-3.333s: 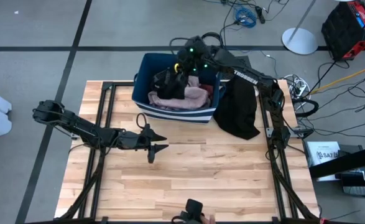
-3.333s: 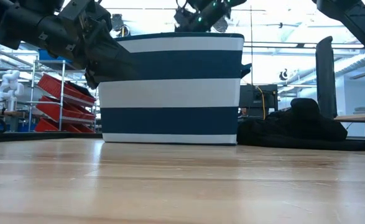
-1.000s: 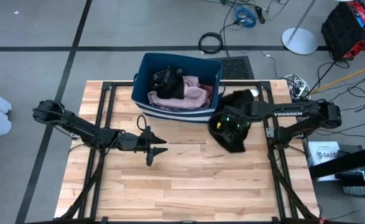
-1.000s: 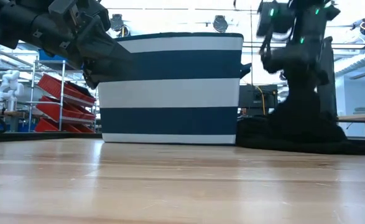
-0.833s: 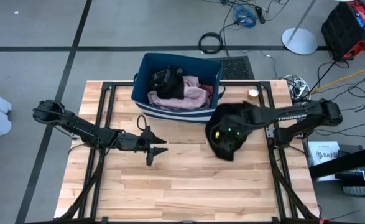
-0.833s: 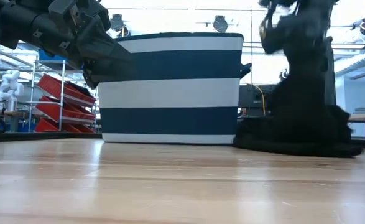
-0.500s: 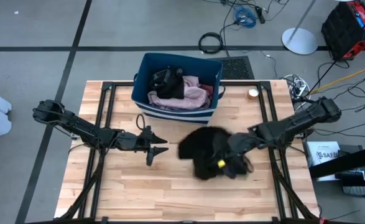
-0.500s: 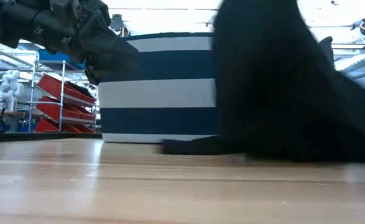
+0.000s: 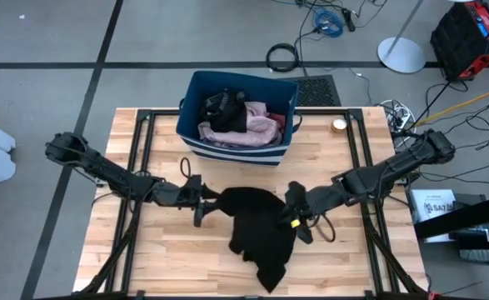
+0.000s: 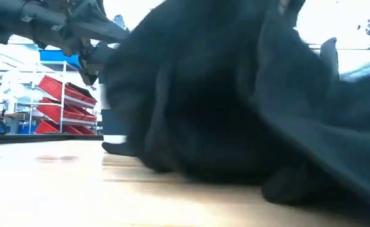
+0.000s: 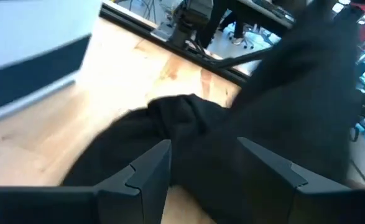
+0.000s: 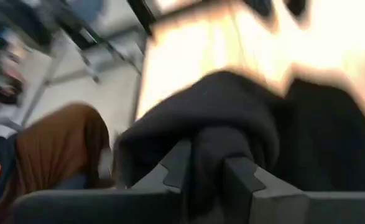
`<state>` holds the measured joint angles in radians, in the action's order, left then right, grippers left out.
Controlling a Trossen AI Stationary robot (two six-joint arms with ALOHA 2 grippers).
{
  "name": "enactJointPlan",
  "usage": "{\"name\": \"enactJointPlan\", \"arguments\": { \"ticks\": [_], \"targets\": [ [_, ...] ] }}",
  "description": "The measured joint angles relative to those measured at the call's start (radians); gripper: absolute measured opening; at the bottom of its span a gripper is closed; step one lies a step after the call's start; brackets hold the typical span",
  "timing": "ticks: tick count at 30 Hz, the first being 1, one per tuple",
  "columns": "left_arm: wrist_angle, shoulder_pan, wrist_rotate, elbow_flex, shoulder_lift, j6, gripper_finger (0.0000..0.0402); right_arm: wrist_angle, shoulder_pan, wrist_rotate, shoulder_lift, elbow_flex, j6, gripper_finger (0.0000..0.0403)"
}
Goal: Sort clothes
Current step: Put the black hoodie into the blue laundry organizer
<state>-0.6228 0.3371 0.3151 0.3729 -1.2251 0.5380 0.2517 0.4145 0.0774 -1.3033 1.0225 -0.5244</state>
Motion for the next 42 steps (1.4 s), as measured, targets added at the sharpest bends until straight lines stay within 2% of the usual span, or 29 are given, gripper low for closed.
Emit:
{"name": "enactJointPlan", "arguments": {
  "ticks": [6, 10, 13, 15, 17, 22, 26, 30, 34, 42],
  "targets": [
    [0.011, 0.101, 0.071, 0.000, -0.005, 0.041, 0.0187, 0.399, 0.044, 0.024, 0.000, 0.000, -0.249, 0.0109],
    [0.053, 0.150, 0.079, 0.000, -0.005, 0.097, 0.0187, 0.644, 0.087, 0.054, 0.000, 0.000, -0.440, 0.0144],
    [0.057, 0.190, 0.146, 0.000, -0.012, 0.161, 0.0187, 0.750, 0.139, 0.085, 0.001, -0.001, -0.524, 0.0156],
    [0.038, 0.223, 0.197, 0.000, -0.025, 0.162, 0.0187, 0.700, 0.182, 0.127, 0.001, -0.001, -0.541, 0.0159],
    [0.012, 0.249, 0.235, 0.000, -0.046, 0.162, 0.0187, 0.569, 0.225, 0.177, -0.004, -0.001, -0.522, 0.0159],
    [0.004, 0.269, 0.277, 0.000, -0.114, 0.164, 0.0187, 0.125, 0.322, 0.356, -0.076, -0.001, -0.269, 0.0159],
    [-0.001, 0.266, 0.349, 0.000, -0.159, 0.164, 0.0187, -0.188, 0.323, 0.395, -0.196, 0.000, -0.107, 0.0160],
    [-0.001, 0.257, 0.390, 0.000, -0.175, 0.159, 0.0187, -0.368, 0.274, 0.394, -0.364, 0.000, -0.018, 0.0156],
    [0.000, 0.256, 0.389, 0.000, -0.175, 0.155, 0.0187, -0.322, 0.238, 0.400, -0.506, 0.054, 0.079, 0.0143],
    [0.005, 0.259, 0.373, 0.001, -0.175, 0.147, 0.0187, 0.088, 0.238, 0.419, -0.589, 0.308, 0.221, 0.0124]
  ]
}}
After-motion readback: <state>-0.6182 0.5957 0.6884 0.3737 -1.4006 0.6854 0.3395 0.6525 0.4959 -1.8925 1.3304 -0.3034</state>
